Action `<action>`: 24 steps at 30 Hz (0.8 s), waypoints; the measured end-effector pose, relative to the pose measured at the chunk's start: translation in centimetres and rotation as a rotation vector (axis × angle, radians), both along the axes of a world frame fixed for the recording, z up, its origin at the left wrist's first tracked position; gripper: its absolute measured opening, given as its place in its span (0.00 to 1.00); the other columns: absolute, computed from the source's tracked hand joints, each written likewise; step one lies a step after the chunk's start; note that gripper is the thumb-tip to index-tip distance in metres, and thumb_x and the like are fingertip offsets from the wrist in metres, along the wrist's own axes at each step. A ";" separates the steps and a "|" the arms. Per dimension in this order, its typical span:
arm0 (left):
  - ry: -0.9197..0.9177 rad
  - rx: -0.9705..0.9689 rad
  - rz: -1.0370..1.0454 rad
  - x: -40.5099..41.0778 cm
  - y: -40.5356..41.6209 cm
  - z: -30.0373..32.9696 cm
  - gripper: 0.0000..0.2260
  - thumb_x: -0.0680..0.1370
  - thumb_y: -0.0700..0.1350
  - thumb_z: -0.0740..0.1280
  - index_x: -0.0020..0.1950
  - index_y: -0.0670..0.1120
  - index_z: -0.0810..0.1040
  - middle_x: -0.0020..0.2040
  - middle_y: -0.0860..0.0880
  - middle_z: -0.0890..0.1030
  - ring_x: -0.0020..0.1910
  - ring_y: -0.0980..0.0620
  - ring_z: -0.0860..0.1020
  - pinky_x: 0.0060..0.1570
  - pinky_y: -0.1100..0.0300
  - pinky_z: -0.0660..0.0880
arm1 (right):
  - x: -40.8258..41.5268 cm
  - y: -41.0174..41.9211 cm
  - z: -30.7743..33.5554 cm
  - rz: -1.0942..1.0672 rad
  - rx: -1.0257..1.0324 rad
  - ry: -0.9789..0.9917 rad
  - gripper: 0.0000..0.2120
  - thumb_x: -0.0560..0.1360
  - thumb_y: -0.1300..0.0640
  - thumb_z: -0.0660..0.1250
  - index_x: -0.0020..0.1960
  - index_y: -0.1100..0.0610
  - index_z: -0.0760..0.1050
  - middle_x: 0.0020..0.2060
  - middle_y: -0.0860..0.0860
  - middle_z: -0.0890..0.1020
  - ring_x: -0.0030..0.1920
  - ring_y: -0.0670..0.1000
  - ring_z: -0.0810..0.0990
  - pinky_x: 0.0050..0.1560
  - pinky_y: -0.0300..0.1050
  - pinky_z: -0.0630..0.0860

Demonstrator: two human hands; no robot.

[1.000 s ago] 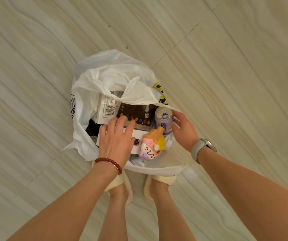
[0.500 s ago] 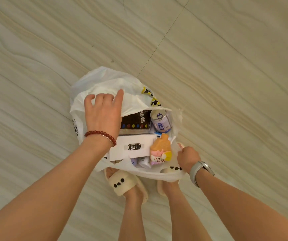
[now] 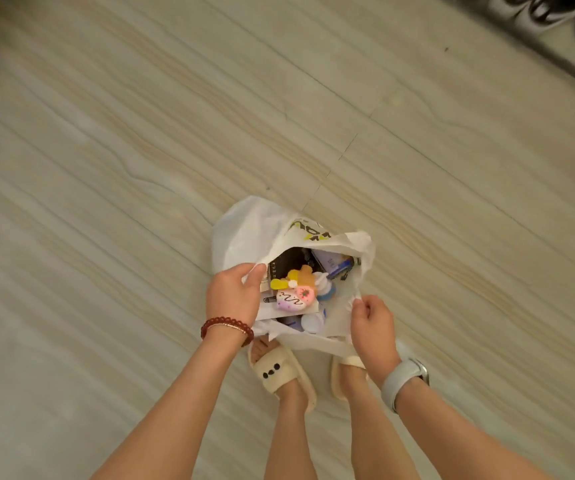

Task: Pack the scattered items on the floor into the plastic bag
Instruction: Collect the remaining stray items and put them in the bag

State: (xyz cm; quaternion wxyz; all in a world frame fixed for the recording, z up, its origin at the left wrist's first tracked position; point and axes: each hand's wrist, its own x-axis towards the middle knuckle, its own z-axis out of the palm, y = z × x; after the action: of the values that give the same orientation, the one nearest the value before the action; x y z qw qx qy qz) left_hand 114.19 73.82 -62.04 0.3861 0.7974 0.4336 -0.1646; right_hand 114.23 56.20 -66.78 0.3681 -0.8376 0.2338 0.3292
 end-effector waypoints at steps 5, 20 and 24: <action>-0.075 0.108 0.189 0.0 3.3 6.1 0.12 0.77 0.45 0.62 0.52 0.39 0.81 0.53 0.38 0.81 0.55 0.41 0.76 0.47 0.62 0.67 | 4.4 1.5 7.0 0.186 0.045 -0.135 0.10 0.78 0.61 0.57 0.37 0.58 0.68 0.27 0.49 0.70 0.36 0.56 0.71 0.39 0.48 0.67; -0.090 0.054 0.430 -5.2 1.7 5.9 0.13 0.78 0.41 0.59 0.34 0.42 0.71 0.30 0.41 0.70 0.34 0.45 0.68 0.32 0.56 0.64 | 9.3 6.2 9.4 0.703 -0.126 -0.285 0.10 0.78 0.60 0.54 0.50 0.61 0.73 0.46 0.58 0.80 0.41 0.56 0.75 0.39 0.45 0.68; 0.046 -0.019 0.273 -5.2 2.3 5.2 0.14 0.79 0.41 0.55 0.63 0.42 0.72 0.58 0.39 0.78 0.57 0.41 0.74 0.55 0.53 0.70 | 7.5 6.0 7.8 0.739 -0.119 -0.086 0.17 0.78 0.64 0.53 0.64 0.58 0.69 0.60 0.61 0.76 0.55 0.61 0.77 0.50 0.47 0.73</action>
State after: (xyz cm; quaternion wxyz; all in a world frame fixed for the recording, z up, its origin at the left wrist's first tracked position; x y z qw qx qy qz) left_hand 109.02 76.15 -56.80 0.4026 0.7234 0.5450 -0.1328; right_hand 121.72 62.17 -59.00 0.1850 -0.8984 -0.0811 0.3900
